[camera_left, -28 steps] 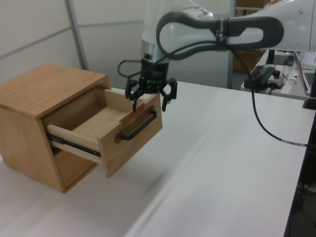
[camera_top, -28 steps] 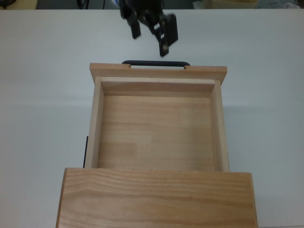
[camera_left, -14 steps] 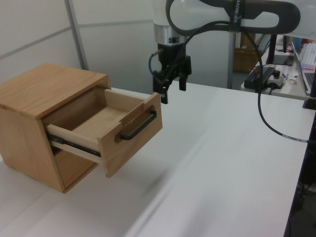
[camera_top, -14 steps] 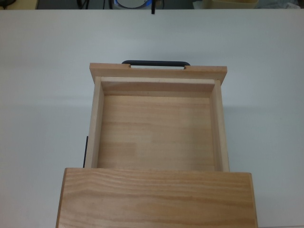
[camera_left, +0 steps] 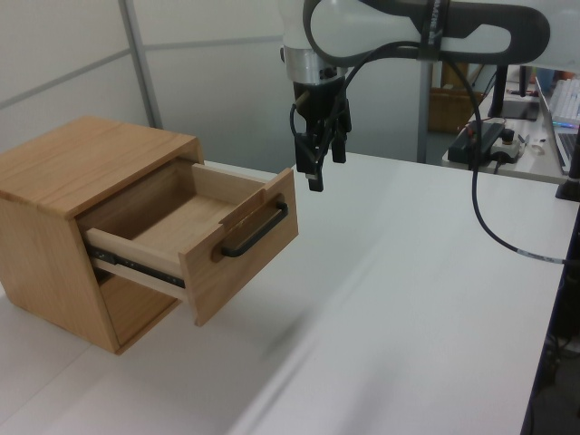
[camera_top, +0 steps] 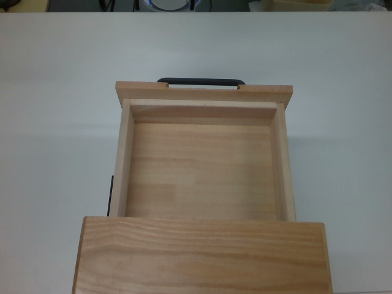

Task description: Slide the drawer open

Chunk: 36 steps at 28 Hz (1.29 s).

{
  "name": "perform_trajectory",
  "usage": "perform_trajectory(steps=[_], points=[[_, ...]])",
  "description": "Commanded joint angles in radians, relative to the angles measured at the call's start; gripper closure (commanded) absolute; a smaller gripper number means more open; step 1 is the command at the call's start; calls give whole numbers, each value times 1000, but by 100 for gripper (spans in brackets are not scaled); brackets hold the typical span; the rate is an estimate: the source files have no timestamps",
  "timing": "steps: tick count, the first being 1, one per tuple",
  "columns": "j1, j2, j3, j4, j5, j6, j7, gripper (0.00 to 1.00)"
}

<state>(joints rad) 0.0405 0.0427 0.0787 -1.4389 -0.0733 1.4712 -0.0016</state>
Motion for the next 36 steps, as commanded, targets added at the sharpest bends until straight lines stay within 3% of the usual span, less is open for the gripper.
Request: perform_trajectory(steps=[1,9,14,21,36], points=[[9,9,4,18,-46,-29,-14,0],[7,9,3,18,-39,-26,-37,0],[-1,8,-10,20,-20,-23,-149,0],[-88,11,-33,18,113,-17,-224,0],[-90,11,-25,20,78,-26,-210,0]])
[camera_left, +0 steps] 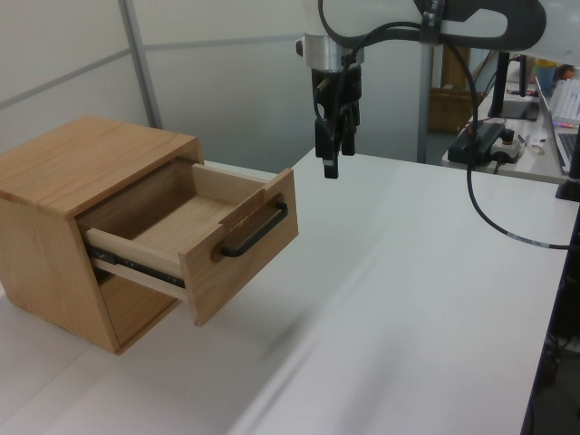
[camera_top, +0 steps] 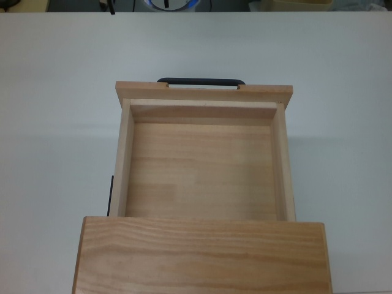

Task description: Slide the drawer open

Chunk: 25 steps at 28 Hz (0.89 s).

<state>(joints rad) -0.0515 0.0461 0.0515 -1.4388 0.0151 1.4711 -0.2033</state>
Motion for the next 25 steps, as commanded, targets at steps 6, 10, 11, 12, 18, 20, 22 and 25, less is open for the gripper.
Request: perform_trajectory(steps=[6,10,11,12,18,20,22,25], points=[[4,8,5,18,-6,-23,10,0],[7,8,7,18,-15,-18,94,0],[7,8,7,18,-17,-20,102,0],[7,8,7,18,-20,-18,104,0],[9,8,7,18,-17,-18,107,0],[10,11,8,18,-17,-18,107,0],[10,12,8,18,-17,-17,107,0],[10,12,8,18,-17,-17,104,0]])
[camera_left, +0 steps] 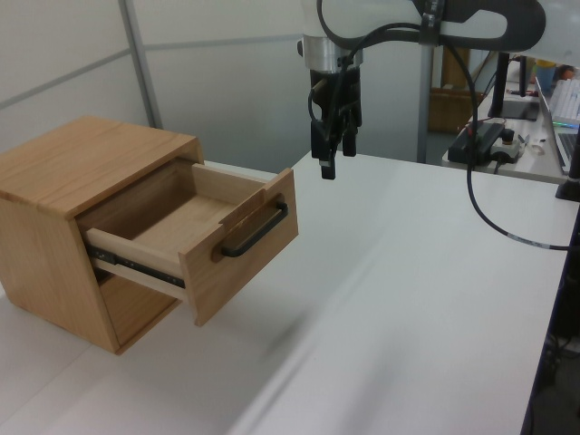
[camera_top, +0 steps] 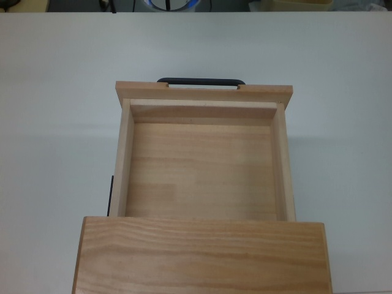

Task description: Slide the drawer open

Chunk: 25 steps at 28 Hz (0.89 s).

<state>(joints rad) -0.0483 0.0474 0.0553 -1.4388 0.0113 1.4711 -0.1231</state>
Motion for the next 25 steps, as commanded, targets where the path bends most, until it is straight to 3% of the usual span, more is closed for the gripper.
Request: perform_trajectory(steps=[1,25], points=[[8,12,4,18,-13,-18,23,0],[7,28,3,18,-17,-17,23,0]])
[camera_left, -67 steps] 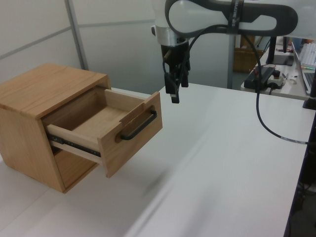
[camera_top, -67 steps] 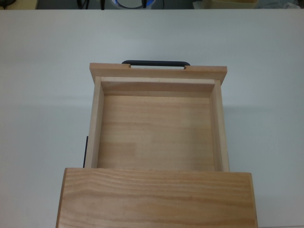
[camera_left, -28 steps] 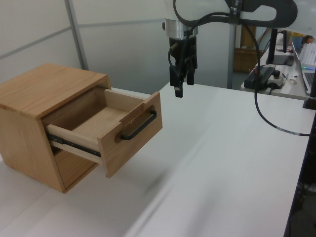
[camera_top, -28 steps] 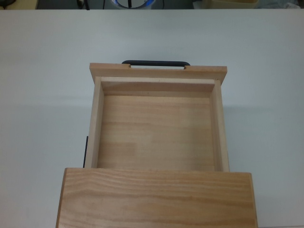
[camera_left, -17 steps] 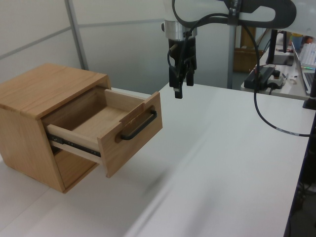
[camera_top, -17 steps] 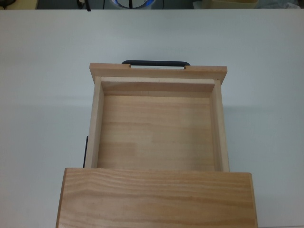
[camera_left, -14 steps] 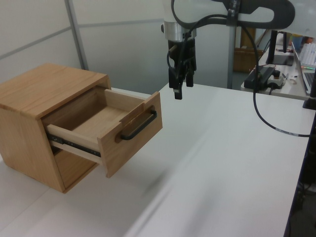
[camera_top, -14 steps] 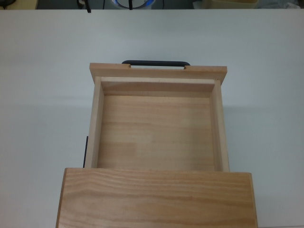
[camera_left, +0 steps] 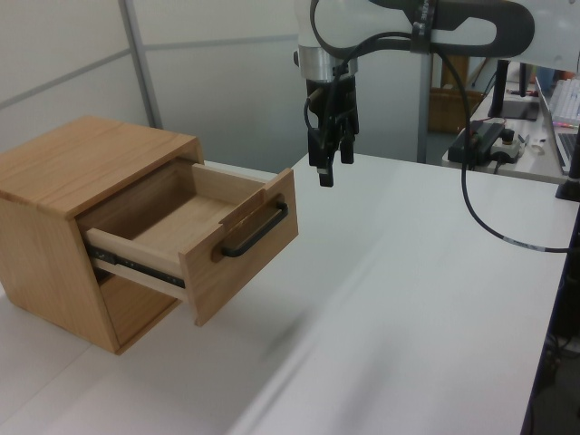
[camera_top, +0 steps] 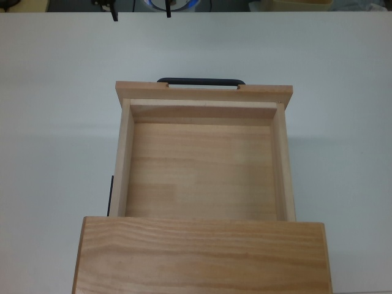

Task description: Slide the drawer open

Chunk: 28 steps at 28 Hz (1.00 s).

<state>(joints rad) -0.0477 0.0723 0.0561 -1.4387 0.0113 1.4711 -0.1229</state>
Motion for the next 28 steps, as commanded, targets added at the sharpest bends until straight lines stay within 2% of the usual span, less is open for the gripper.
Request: perform_trajectory(steps=[1,6,12,28], points=[[6,3,2,18,-17,-17,23,0],[6,1,2,18,-19,-17,23,0],[11,1,16,20,-63,-15,22,0],[14,4,18,18,-60,17,22,0]])
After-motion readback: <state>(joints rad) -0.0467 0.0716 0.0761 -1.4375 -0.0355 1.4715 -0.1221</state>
